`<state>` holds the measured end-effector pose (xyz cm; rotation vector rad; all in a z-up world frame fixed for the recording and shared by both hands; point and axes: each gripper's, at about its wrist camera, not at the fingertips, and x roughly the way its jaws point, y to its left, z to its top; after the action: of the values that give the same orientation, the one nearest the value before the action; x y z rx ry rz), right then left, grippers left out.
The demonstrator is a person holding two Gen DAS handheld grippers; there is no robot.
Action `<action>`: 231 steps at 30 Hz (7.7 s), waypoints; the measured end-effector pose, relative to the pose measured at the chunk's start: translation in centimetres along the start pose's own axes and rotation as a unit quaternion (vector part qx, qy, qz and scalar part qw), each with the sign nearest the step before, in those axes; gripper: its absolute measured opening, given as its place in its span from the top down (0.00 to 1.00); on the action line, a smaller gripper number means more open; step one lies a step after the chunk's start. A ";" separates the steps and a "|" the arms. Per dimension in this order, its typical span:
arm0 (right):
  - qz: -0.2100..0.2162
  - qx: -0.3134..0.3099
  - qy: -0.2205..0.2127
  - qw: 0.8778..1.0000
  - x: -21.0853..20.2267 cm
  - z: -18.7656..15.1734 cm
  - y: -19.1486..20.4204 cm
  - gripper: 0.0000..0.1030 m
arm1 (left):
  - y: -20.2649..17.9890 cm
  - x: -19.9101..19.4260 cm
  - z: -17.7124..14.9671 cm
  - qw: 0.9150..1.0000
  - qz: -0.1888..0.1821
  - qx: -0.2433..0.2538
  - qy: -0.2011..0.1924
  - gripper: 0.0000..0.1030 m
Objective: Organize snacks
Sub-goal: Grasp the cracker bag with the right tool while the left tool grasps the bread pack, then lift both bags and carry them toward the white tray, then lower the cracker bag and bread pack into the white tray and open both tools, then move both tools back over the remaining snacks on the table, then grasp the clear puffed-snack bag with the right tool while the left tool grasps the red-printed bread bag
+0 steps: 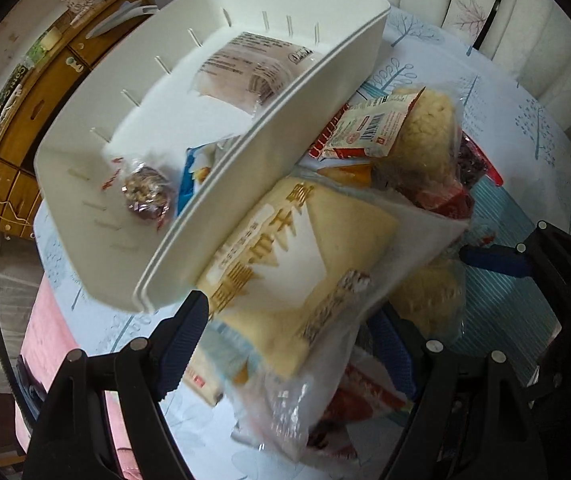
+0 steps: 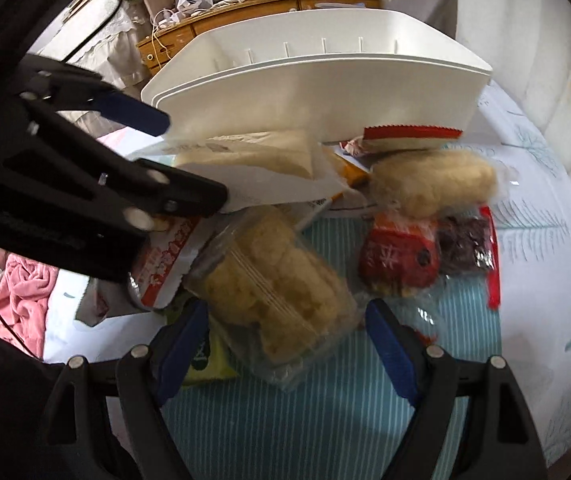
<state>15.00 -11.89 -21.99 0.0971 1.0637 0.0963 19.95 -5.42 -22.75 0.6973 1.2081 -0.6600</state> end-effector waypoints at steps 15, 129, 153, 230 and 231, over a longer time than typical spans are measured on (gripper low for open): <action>0.014 -0.027 -0.001 1.000 2.8 1.2 0.4 0.08 | -1.1 1.6 0.9 0.999 -0.014 0.031 -0.028 0.40; 0.170 0.157 0.084 0.969 -0.9 24.5 -11.8 0.12 | 15.1 -13.4 4.1 0.861 -0.076 -0.478 -0.156 0.24; 0.143 0.104 0.053 0.983 -10.4 15.8 -2.3 0.12 | 7.5 -21.3 -11.6 0.847 -0.060 -0.500 -0.168 0.22; 0.036 -0.328 0.035 0.943 4.2 9.1 -9.9 0.26 | 3.6 3.2 -12.7 0.713 0.017 -0.699 0.048 0.33; 0.038 -0.326 0.035 0.944 4.1 9.0 -10.0 0.26 | 3.6 3.2 -12.9 0.714 0.019 -0.698 0.048 0.36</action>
<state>25.20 -21.60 -22.42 -0.4695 1.0511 0.5191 15.83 6.57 -28.01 -0.5572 1.3899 0.4370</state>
